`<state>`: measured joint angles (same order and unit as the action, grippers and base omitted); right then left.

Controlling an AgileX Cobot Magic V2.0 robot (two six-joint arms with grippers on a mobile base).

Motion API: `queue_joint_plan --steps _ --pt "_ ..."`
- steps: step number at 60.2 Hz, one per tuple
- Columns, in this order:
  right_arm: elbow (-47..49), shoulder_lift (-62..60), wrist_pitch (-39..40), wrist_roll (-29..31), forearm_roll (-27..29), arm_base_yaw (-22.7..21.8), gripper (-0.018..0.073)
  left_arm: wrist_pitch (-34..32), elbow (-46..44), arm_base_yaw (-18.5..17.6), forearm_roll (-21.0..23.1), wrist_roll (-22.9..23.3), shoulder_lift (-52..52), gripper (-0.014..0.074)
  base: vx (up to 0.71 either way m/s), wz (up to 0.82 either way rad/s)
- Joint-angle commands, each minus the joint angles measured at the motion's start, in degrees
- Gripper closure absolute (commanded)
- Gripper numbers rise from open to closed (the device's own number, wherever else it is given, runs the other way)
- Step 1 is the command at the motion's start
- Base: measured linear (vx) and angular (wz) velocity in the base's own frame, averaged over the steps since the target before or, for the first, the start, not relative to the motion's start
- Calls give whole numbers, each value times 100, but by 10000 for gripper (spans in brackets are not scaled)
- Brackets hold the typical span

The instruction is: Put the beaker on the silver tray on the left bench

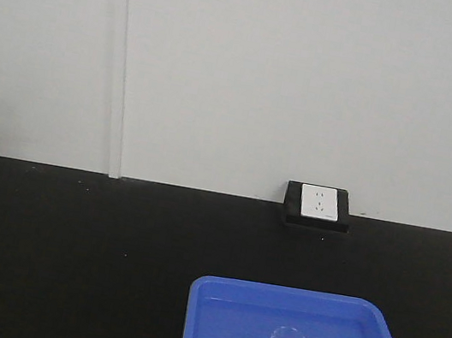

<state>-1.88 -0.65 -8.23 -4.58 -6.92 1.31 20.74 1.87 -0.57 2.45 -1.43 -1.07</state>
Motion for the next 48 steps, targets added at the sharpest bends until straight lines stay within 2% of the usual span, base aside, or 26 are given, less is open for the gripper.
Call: queue_joint_plan --steps 1,48 --pt "-21 -62 471 -5 -18 -32 570 -471 120 -31 43 3 -42 595 0 0" --pt "-21 -62 476 -5 -18 -32 571 -471 120 -31 43 3 -42 595 0 0"
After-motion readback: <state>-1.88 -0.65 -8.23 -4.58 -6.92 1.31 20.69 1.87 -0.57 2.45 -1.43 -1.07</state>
